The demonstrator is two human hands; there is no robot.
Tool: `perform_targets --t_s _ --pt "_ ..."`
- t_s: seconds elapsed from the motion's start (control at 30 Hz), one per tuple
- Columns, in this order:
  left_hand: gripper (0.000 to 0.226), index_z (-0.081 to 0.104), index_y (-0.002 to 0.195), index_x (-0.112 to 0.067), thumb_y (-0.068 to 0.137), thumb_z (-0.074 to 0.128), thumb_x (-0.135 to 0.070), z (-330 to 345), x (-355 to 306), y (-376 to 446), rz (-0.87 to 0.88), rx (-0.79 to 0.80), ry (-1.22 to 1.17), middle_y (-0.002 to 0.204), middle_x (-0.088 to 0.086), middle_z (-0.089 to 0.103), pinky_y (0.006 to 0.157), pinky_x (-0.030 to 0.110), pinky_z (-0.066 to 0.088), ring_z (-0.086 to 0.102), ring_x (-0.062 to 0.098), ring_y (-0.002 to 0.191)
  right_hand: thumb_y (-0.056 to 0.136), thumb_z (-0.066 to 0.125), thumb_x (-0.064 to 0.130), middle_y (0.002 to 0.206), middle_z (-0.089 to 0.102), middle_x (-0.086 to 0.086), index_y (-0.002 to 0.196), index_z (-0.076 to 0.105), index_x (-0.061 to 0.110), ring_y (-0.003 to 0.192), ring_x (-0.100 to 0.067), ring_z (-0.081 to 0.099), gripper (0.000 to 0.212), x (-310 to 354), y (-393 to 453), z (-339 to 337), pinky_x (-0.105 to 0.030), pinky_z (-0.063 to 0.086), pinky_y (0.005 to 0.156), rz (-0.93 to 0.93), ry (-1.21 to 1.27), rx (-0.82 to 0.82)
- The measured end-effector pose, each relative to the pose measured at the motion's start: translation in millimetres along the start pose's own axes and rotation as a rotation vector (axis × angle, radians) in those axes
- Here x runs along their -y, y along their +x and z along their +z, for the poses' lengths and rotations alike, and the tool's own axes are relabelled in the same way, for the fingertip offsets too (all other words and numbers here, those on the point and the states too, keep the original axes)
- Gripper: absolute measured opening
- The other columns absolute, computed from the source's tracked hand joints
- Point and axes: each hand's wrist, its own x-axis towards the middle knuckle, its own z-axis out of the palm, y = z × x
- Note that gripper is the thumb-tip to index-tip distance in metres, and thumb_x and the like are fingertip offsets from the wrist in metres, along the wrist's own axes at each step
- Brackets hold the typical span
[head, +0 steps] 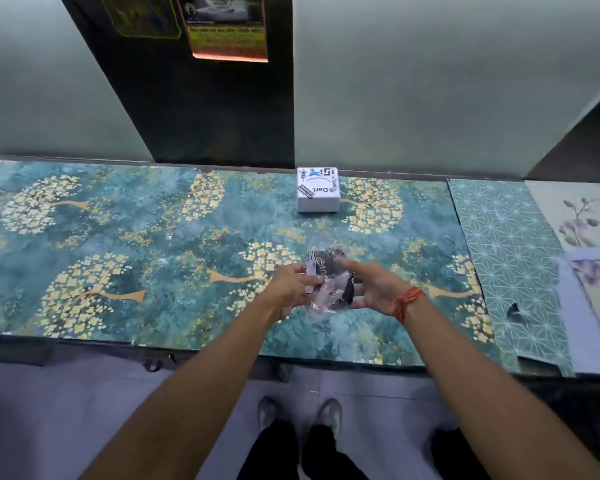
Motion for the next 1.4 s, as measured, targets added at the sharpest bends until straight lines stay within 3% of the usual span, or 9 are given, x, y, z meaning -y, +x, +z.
perform_targets --t_s 0.23,0.37,0.57,0.67,0.77,1.0,1.1,1.23,1.4 --pt "0.039 0.057 0.122 0.003 0.088 0.049 0.019 26.2 53.8 -40.7 0.013 0.059 -0.132 0.094 0.018 0.068 0.055 0.03 0.06 0.069 0.021 0.061 0.079 0.066 -0.012 0.066 0.069 -0.002 0.083 0.065 0.011 0.057 -0.02 0.066 0.023 -60.6 -53.9 11.5 -0.027 0.054 0.04 -0.246 0.073 -0.351" --pt "0.027 0.062 0.089 0.005 0.098 0.037 0.011 40.5 85.4 -71.6 -0.074 0.123 -0.251 0.068 0.011 0.071 0.045 0.016 0.054 0.068 0.01 0.047 0.086 0.055 -0.011 0.057 0.07 0.002 0.078 0.059 0.005 0.051 -0.011 0.068 0.019 -105.4 -103.7 23.9 -0.029 0.06 0.05 -0.271 0.25 -0.324" --pt "0.03 0.059 0.082 -0.004 0.1 0.038 0.009 52.1 150.1 -114.7 -0.263 0.12 -0.344 0.062 0.014 0.067 0.037 0.017 0.05 0.067 0.027 0.053 0.074 0.063 -0.013 0.12 0.063 -0.003 0.126 0.057 0.022 0.102 -0.017 0.063 0.063 -190.4 -180.3 27.7 -0.042 0.052 0.094 -0.356 -0.04 -0.13" --pt "0.023 0.061 0.085 -0.002 0.1 0.044 0.002 63.3 181.0 -134.9 -0.419 0.156 -0.324 0.083 0.018 0.061 0.036 0.018 0.05 0.066 0.033 0.061 0.07 0.08 -0.002 0.123 0.061 0.0 0.129 0.056 0.013 0.104 0.009 0.057 0.066 -222.6 -203.0 40.5 -0.009 0.044 0.093 -0.474 -0.49 -0.334" --pt "0.019 0.064 0.087 0.007 0.098 0.052 -0.003 85.1 209.2 -155.5 -0.529 0.196 -0.386 0.083 0.027 0.066 0.04 0.022 0.054 0.07 0.034 0.053 0.075 0.077 0.002 0.099 0.071 -0.006 0.104 0.071 0.003 0.082 0.011 0.062 0.029 -255.8 -223.9 44.9 -0.01 0.048 0.08 -0.598 -0.459 -0.613" --pt "0.017 0.066 0.104 -0.008 0.093 0.055 -0.01 175.3 293.5 -161.9 -0.004 -0.068 0.129 0.091 0.006 0.065 0.074 0.036 0.06 0.064 0.025 0.081 0.081 0.07 0.004 0.097 0.069 -0.002 0.103 0.071 0.006 0.084 -0.003 0.061 0.022 -351.3 -264.7 -17.6 -0.004 0.046 0.078 -0.517 -0.291 -1.09" --pt "0.019 0.067 0.11 -0.017 0.095 0.056 -0.015 224.0 336.5 -150.7 0.245 -0.025 0.392 0.096 -0.002 0.065 0.068 0.018 0.054 0.061 0.008 0.08 0.08 0.069 0.004 0.104 0.061 -0.008 0.102 0.068 0.008 0.093 -0.017 0.061 0.022 -401.2 -266.4 -62.3 -0.025 0.052 0.088 -0.498 -0.271 -1.249" --pt "0.025 0.065 0.116 -0.011 0.095 0.055 -0.004 297.0 392.2 -122.6 0.325 0.062 0.468 0.104 0.002 0.066 0.083 0.021 0.053 0.062 0.013 0.093 0.08 0.072 0.011 0.106 0.058 -0.009 0.103 0.069 0.013 0.097 -0.024 0.057 0.023 -467.3 -265.2 -128.8 -0.027 0.049 0.085 -0.381 -0.228 -1.41" --pt "0.027 0.064 0.118 -0.01 0.094 0.055 -0.003 376.2 456.9 -27.7 0.315 0.068 0.58 0.103 0.002 0.066 0.071 0.008 0.048 0.061 0.015 0.091 0.08 0.074 0.008 0.102 0.058 -0.008 0.106 0.07 0.01 0.088 -0.015 0.059 0.027 -544.0 -227.1 -227.2 -0.022 0.053 0.079 -0.346 -0.168 -1.437"
